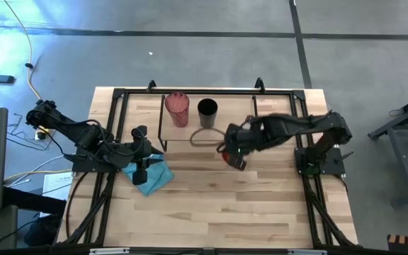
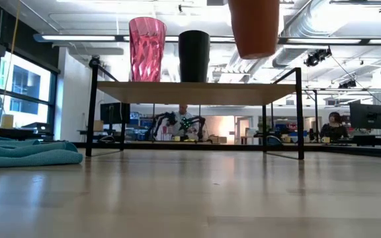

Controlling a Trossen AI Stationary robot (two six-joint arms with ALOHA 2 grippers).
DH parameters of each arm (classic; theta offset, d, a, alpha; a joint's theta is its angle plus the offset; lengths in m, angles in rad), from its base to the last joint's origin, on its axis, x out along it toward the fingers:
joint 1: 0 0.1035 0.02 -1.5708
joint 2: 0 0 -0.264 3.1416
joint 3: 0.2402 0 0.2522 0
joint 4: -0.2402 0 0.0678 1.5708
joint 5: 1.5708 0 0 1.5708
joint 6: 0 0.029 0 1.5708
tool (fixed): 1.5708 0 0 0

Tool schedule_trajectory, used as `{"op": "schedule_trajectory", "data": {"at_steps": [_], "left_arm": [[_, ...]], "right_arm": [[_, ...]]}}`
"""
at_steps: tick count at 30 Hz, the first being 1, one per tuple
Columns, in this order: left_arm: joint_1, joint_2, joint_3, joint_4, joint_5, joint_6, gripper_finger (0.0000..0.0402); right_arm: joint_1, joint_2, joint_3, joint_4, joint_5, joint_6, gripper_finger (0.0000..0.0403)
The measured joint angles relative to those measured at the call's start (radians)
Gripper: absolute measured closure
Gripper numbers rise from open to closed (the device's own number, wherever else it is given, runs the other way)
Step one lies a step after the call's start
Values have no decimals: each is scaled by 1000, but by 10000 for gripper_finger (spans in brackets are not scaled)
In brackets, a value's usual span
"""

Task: Stack small to large cups/mugs on shelf
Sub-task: Put the orange cup on the shelf

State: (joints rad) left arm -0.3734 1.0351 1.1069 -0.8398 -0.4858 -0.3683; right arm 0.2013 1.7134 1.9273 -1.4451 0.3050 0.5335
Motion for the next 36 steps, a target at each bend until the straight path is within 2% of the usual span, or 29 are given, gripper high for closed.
{"op": "schedule_trajectory", "data": {"at_steps": [12,25,36], "left_arm": [[0,0,0,0,3,-7,305],[0,0,0,-2,3,-7,305],[0,0,0,-2,3,-7,305]], "right_arm": [[-204,0,114,-71,-4,-87,403],[-374,0,113,-91,-44,-115,403],[-470,0,113,-55,-74,-172,403]]}}
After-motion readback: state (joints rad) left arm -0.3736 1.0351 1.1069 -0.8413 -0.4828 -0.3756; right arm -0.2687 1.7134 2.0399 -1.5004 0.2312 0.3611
